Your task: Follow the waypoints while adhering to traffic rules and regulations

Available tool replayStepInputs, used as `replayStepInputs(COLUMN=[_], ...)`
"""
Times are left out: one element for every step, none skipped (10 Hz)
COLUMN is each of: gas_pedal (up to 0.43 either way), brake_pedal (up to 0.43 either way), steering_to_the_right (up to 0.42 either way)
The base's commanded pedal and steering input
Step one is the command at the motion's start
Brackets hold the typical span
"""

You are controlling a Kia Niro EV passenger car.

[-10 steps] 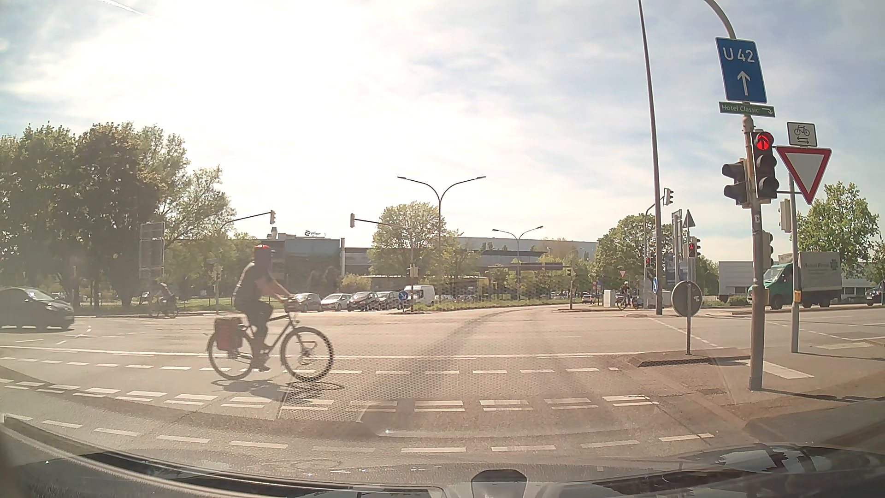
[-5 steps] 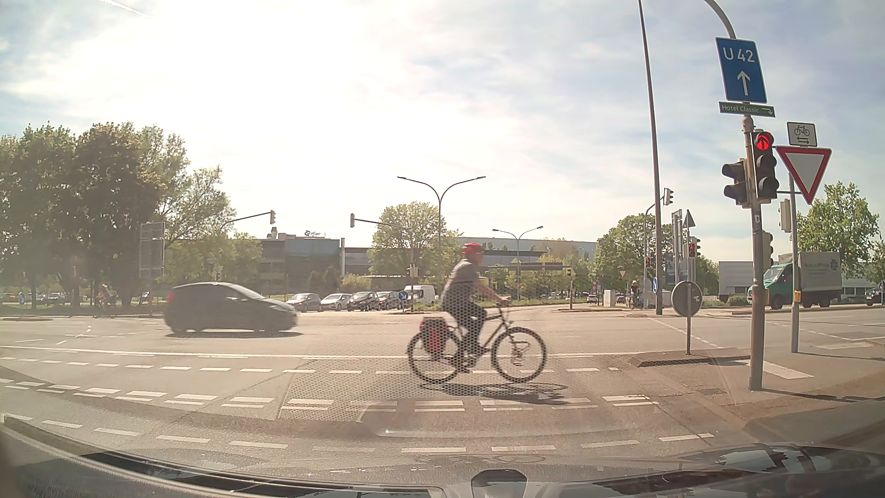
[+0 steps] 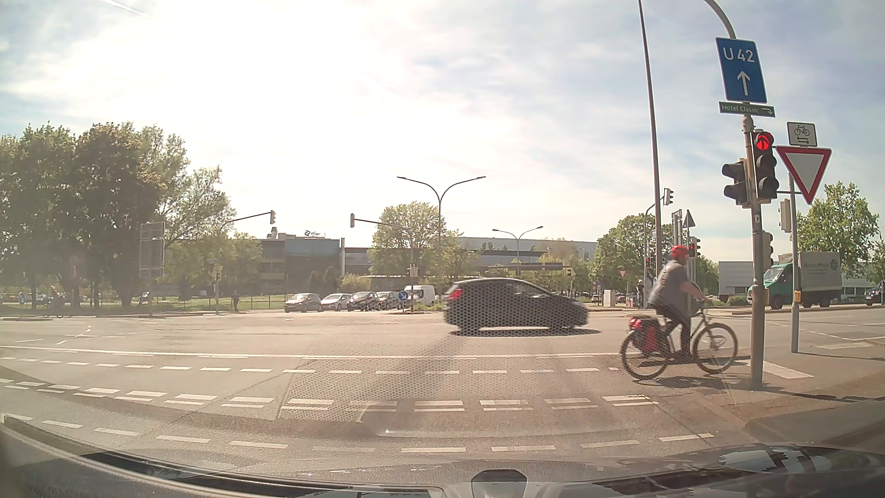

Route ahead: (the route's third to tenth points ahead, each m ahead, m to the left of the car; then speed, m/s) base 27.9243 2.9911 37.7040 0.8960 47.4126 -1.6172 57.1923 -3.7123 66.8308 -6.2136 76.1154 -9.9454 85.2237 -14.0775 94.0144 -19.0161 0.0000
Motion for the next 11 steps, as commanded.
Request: replayStepInputs(gas_pedal=[0.000,0.000,0.000,0.000,0.000,0.000,0.000,0.000,0.000,0.000,0.000], brake_pedal=[0.256,0.256,0.256,0.256,0.256,0.256,0.256,0.256,0.256,0.256,0.256], steering_to_the_right=[0.013,0.013,0.012,0.013,0.012,0.012,0.013,0.012,0.013,0.013,0.013])
